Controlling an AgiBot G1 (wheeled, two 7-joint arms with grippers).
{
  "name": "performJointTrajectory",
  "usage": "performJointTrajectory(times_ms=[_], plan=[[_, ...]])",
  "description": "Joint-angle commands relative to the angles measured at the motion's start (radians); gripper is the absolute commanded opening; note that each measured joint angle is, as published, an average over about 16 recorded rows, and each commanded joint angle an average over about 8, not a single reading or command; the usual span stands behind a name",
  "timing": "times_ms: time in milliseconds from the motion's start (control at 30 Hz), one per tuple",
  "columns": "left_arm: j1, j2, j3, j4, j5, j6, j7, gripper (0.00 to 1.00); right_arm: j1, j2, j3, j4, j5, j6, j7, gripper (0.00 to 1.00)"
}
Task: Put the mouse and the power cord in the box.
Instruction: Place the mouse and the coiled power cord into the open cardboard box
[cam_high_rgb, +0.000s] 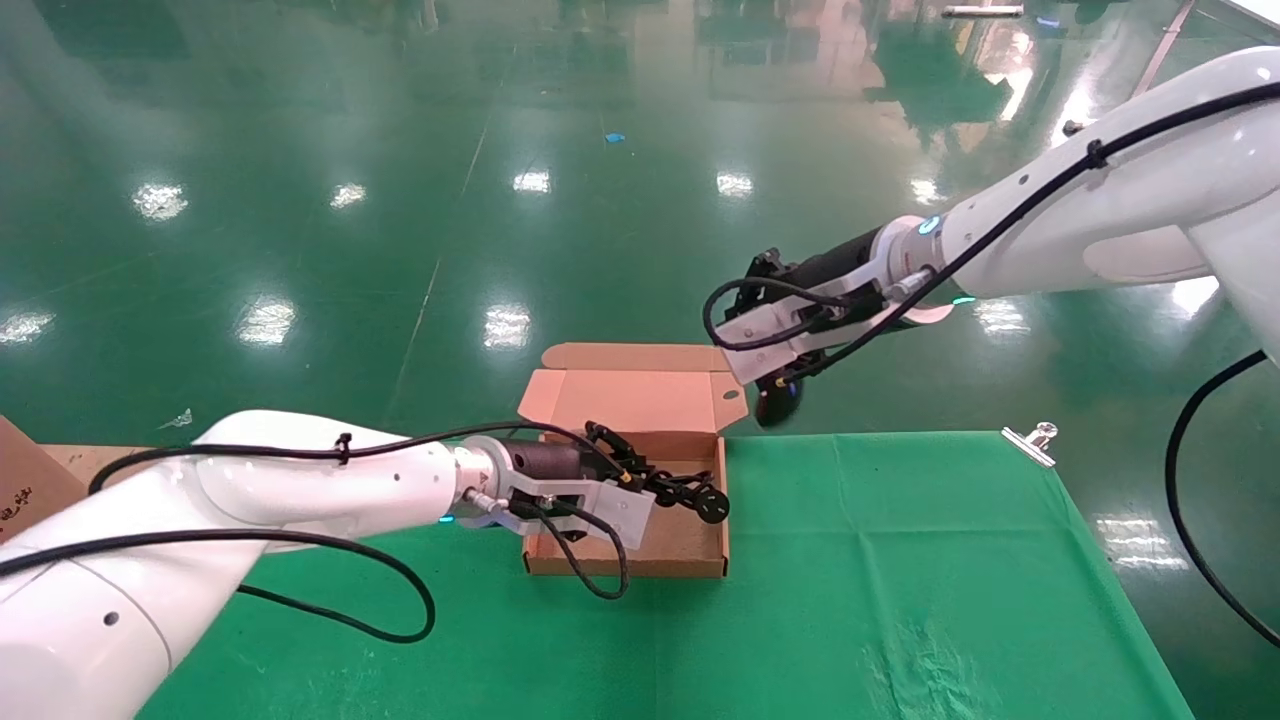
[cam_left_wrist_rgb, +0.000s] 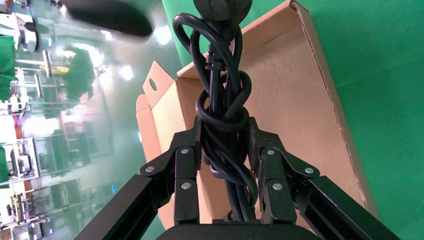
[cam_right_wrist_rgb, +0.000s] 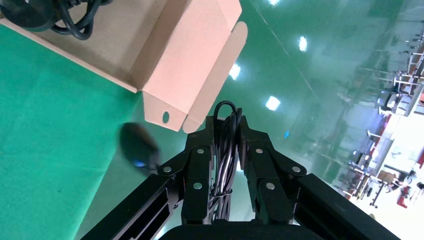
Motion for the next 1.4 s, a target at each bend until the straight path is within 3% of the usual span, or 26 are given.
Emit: performJointTrajectory(times_ms=[33,567,900,1133,1400], plan=[[-0.001,-0.001,0.016,0.002,-0.013,0.009,0.000,1.00,0.000,0.000,-0.003,-0.008,0.006,-0.002,-0.009,0.00],[-0.015,-0.001,0.100,0.010,-0.101,-0.015,0.008,1.00,-0.015,-0.003,-0.031,0.002,0.063,-0.018,-0.035,0.00],[-0.015,-0.014,0.048,0.087,-0.253,-0.101,-0.022,1.00,-0.024,-0.011,-0.061,0.083,0.110,0.007,-0.011,0.00],[-0.041,-0.073,-0.005,0.189,-0.344,0.009,0.020,1.00,-0.058,-0.017,-0.116,0.188,0.144,0.054,0.038,0.00],[-0.054,-0.171,-0.061,0.254,-0.425,0.171,0.114,1.00,-0.125,-0.022,-0.224,0.291,0.157,0.180,0.103,0.00]])
